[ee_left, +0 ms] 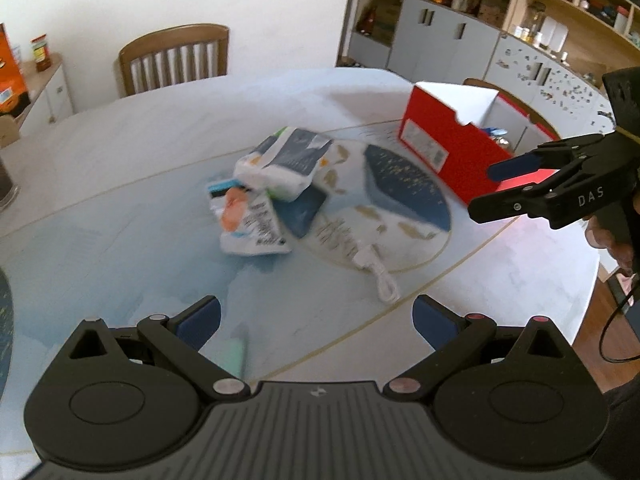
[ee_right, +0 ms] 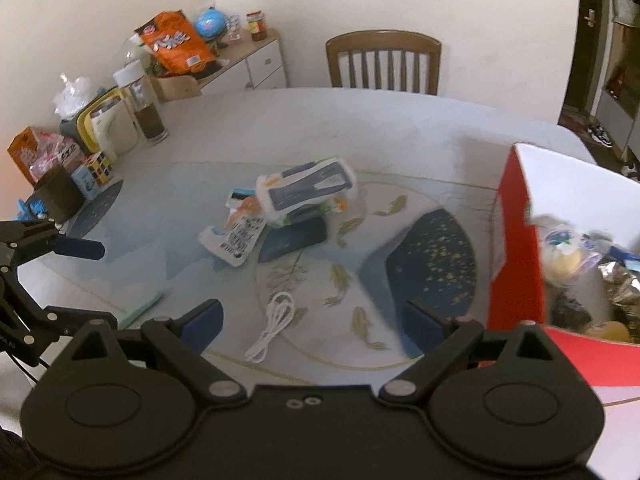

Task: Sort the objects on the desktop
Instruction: 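Grasp the mint-green stick with the left gripper while the right grasps the white cable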

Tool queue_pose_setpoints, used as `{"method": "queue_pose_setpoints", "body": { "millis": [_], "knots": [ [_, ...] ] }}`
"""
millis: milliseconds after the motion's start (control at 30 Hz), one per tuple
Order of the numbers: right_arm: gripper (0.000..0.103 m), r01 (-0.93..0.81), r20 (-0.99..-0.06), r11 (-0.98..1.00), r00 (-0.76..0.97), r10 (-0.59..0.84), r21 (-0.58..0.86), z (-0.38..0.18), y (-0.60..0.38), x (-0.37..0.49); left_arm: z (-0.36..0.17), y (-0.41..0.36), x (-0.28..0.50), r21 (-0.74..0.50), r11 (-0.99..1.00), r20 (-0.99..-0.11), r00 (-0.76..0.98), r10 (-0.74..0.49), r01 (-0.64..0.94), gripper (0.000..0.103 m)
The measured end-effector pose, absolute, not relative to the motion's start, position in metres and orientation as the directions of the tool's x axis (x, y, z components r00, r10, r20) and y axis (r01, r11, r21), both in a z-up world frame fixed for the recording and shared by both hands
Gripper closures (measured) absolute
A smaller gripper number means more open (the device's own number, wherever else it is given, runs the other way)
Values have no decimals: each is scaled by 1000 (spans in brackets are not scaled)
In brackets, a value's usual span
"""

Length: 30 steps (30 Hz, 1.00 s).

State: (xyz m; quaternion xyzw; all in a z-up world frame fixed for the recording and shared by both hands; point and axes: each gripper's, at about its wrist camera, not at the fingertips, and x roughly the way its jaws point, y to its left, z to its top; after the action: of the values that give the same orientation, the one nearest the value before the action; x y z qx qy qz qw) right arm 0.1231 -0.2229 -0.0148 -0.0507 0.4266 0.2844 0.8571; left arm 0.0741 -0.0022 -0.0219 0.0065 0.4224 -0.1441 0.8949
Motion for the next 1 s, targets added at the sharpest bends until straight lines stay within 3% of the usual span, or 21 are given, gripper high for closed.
{"method": "queue_pose_setpoints", "body": {
  "millis": [633, 1000],
  "knots": [
    [7, -570, -804, 814, 428, 412, 114, -59, -176, 123, -76, 30, 65, -121, 988, -803, 577, -152, 91, 1],
    [18, -569, -837, 815, 390, 383, 108, -89, -159, 131, -97, 36, 66, -118, 992, -816, 565, -122, 45, 1]
  ]
}}
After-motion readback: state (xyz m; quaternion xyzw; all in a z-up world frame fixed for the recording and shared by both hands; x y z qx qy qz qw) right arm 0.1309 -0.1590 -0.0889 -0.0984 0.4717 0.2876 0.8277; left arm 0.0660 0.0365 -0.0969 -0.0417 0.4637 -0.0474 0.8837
